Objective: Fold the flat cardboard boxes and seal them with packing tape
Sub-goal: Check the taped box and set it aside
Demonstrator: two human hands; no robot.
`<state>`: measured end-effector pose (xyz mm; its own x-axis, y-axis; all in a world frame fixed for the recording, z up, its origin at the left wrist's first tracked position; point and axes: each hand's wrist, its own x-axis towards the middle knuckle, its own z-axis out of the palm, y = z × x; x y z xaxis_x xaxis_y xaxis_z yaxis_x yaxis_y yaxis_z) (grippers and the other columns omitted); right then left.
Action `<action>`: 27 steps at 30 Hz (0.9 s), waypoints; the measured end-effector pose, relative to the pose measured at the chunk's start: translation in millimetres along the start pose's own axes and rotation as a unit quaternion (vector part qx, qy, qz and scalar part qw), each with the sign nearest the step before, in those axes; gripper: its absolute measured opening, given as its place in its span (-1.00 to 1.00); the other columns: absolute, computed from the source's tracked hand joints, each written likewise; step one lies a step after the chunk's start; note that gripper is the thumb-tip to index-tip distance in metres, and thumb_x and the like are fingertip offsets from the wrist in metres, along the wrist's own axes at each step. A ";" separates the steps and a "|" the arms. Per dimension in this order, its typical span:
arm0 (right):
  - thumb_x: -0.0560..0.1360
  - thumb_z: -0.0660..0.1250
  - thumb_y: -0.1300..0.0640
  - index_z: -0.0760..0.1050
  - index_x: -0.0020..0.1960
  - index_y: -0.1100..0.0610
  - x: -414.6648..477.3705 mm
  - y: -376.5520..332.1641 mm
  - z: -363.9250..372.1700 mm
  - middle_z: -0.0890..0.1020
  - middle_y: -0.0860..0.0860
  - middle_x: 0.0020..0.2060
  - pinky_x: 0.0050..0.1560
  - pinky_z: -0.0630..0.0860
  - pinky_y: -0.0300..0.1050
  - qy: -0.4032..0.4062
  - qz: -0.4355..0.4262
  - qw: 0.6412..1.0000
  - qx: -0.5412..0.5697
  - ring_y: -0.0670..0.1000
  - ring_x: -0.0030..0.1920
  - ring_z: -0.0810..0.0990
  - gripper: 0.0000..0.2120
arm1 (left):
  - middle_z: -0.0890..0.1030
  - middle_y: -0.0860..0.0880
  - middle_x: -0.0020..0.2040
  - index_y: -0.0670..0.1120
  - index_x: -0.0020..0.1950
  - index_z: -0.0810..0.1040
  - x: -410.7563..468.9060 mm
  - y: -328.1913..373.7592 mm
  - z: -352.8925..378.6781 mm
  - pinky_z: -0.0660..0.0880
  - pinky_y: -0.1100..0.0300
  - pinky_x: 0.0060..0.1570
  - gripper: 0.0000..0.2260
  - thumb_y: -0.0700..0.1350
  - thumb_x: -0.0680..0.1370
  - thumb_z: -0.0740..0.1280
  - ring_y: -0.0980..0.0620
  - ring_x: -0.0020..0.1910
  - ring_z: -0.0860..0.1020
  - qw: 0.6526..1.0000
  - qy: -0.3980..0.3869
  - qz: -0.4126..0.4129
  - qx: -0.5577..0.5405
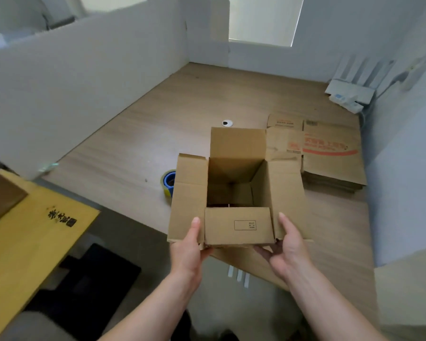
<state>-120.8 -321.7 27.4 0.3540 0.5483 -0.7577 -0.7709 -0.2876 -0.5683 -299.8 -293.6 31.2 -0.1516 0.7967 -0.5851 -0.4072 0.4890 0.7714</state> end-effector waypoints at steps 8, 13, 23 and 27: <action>0.57 0.37 -0.05 0.46 0.17 0.12 -21.4 32.5 43.0 0.67 0.20 0.04 -0.01 0.61 0.39 -0.047 -0.069 0.989 -0.120 0.20 0.07 0.66 -0.70 | 0.61 -0.08 0.03 0.07 0.02 0.49 -15.5 19.6 -48.0 0.61 -0.19 0.01 -0.89 -0.05 0.57 0.40 -0.07 0.04 0.60 0.992 0.100 0.059 -0.042; 0.61 0.31 -0.02 0.48 0.08 0.10 -51.1 59.7 79.1 0.67 0.17 0.00 -0.10 0.64 0.35 -0.096 -0.113 0.973 -0.179 0.17 0.04 0.66 -0.81 | 0.64 -0.09 0.04 0.04 0.12 0.54 -17.6 47.5 -98.6 0.61 -0.16 0.02 -0.85 -0.03 0.57 0.40 -0.07 0.04 0.61 0.984 0.138 0.109 -0.037; 0.64 0.28 0.03 0.47 0.12 -0.06 -123.2 156.5 173.6 0.67 -0.01 -0.10 -0.25 0.67 0.16 -0.210 -0.151 0.926 -0.274 0.02 -0.10 0.69 -0.93 | 0.63 0.08 0.15 0.20 0.20 0.54 -33.3 97.8 -243.6 0.54 -0.16 0.22 -0.56 0.33 0.38 0.32 0.00 0.19 0.56 0.961 0.205 0.186 0.000; 0.63 0.29 -0.03 0.48 0.20 0.01 -150.7 212.2 209.5 0.68 0.03 -0.03 -0.21 0.68 0.13 -0.231 -0.131 0.912 -0.311 0.07 -0.03 0.69 -0.80 | 0.64 0.12 0.14 0.24 0.12 0.56 -39.3 120.0 -308.8 0.54 -0.13 0.22 -0.65 0.33 0.41 0.31 0.02 0.19 0.57 0.946 0.252 0.204 -0.013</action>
<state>-448.6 -300.9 88.3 0.1107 0.8936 -0.4350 -0.1905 -0.4105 -0.8917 -620.8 -375.9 69.5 -0.7081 0.6437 -0.2902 -0.2437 0.1629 0.9561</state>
